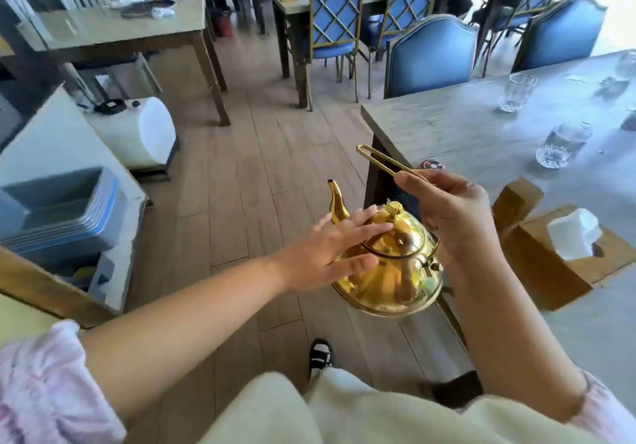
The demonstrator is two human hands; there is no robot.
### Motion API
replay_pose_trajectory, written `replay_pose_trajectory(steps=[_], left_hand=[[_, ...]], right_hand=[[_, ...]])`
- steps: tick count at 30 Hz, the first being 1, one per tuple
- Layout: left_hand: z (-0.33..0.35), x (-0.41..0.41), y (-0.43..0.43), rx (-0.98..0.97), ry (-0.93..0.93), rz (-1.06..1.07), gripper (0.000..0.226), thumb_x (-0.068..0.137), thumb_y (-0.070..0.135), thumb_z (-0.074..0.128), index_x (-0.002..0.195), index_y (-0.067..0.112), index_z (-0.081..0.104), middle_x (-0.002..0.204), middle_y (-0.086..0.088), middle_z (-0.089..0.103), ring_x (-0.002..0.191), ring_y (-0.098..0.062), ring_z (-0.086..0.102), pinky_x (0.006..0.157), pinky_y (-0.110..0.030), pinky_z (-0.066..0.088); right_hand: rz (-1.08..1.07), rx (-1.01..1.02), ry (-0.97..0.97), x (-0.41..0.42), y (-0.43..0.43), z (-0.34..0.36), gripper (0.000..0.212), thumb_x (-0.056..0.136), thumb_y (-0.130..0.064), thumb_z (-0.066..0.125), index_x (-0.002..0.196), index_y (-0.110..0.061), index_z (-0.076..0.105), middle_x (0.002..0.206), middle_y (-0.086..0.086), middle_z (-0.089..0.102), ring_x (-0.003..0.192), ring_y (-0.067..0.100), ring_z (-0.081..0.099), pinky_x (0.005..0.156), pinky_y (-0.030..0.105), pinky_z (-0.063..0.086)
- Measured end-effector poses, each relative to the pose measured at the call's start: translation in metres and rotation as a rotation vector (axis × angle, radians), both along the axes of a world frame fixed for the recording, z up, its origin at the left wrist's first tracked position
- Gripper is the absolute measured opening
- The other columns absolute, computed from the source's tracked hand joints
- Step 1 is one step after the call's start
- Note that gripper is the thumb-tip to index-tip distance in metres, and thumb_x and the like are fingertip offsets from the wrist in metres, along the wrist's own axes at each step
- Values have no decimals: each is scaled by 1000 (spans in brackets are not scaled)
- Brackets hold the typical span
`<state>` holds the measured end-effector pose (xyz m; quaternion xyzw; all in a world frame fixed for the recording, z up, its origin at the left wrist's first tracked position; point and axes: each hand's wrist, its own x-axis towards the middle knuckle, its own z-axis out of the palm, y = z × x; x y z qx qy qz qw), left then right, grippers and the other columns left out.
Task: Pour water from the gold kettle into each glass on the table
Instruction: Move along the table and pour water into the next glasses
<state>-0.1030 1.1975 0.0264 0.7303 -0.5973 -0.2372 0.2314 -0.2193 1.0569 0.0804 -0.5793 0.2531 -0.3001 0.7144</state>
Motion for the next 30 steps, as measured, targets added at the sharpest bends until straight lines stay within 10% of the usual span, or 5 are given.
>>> replay_pose_trajectory(steps=[30], left_hand=[[11,292,-306,86,-46,-1110,61,87,59,29,144,47,12,155,22,-8,142,2,-8,113,-35,-20]], right_hand=[[-1015,72,-14,218,-133,7,21,62,-16,74,78,-5,67,32,-12,41,28,0,26,30,9,24]])
